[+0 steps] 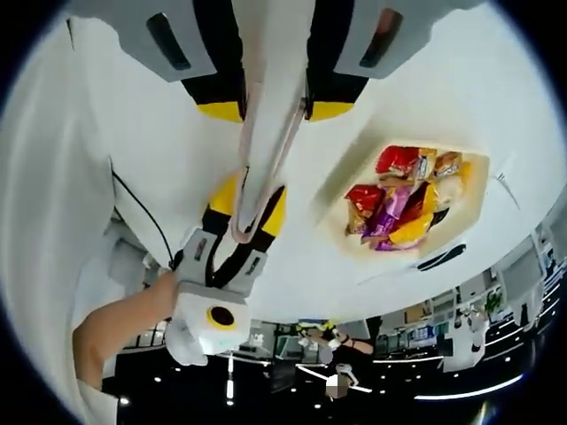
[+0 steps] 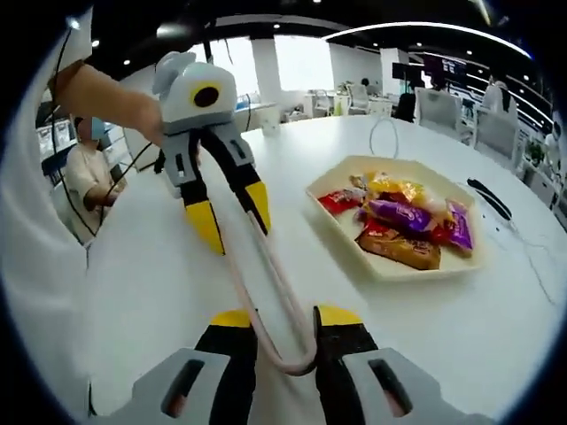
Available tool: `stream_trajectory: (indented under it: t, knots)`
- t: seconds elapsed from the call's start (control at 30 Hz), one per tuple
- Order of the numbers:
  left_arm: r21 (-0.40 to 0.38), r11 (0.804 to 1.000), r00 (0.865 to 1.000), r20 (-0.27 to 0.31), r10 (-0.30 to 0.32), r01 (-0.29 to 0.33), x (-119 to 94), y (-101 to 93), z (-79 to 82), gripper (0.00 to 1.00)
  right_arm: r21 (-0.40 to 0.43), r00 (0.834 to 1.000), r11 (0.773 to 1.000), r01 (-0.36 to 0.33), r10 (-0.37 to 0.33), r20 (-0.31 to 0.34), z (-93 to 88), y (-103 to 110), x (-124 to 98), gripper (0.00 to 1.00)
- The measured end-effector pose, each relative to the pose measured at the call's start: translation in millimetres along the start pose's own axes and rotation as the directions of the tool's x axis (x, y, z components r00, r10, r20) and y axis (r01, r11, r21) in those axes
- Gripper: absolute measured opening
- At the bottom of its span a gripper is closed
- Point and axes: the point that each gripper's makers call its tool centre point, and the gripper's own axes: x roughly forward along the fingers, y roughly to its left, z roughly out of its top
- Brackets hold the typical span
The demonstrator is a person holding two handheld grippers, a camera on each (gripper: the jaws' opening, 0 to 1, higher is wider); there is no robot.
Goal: Place the target food into the container with the food tongs after gripping and lifting it, then release it inside without dropping or visibly crushing the food.
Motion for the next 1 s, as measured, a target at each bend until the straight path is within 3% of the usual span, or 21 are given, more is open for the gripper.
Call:
stream_trajectory:
  t: [0.1, 0.13, 0.17, 0.6, 0.83, 1.0]
  knots:
    - [0.042, 0.999, 1.0, -0.018, 0.023, -0.022, 3.2, 3.1, -4.7, 0.27, -0.095, 0.999, 0.995, 0.032, -0.032, -0.003, -1.2, -3.5, 2.2, 0.25]
    - [-0.008, 1.0, 1.0, -0.028, 0.006, -0.006, 6.4, 1.6, -5.2, 0.29, -0.027, 0.999, 0.999, 0.037, -0.037, 0.019, 0.5, -6.3, 1.1, 0.26]
    - [-0.03, 0.999, 1.0, -0.027, 0.011, -0.012, 8.2, 2.5, -4.4, 0.3, -0.033, 0.999, 0.998, 0.046, -0.045, 0.028, 0.7, -8.4, 1.9, 0.27]
    - [0.003, 0.997, 0.996, -0.029, 0.082, -0.082, 9.8, 8.5, -0.6, 0.42, -0.001, 0.993, 0.994, 0.112, -0.112, 0.035, 0.9, -6.5, 6.2, 0.31]
    - [-0.014, 0.993, 0.992, -0.036, 0.118, -0.118, 11.7, 8.5, 1.8, 0.67, 0.008, 0.992, 0.993, 0.122, -0.122, 0.036, 1.3, -2.6, 9.0, 0.43]
    - [-0.018, 0.989, 0.989, -0.034, 0.144, -0.145, 7.9, 8.6, -0.8, 0.7, 0.029, 0.986, 0.988, 0.15, -0.151, 0.068, 4.5, -5.9, 1.4, 0.45]
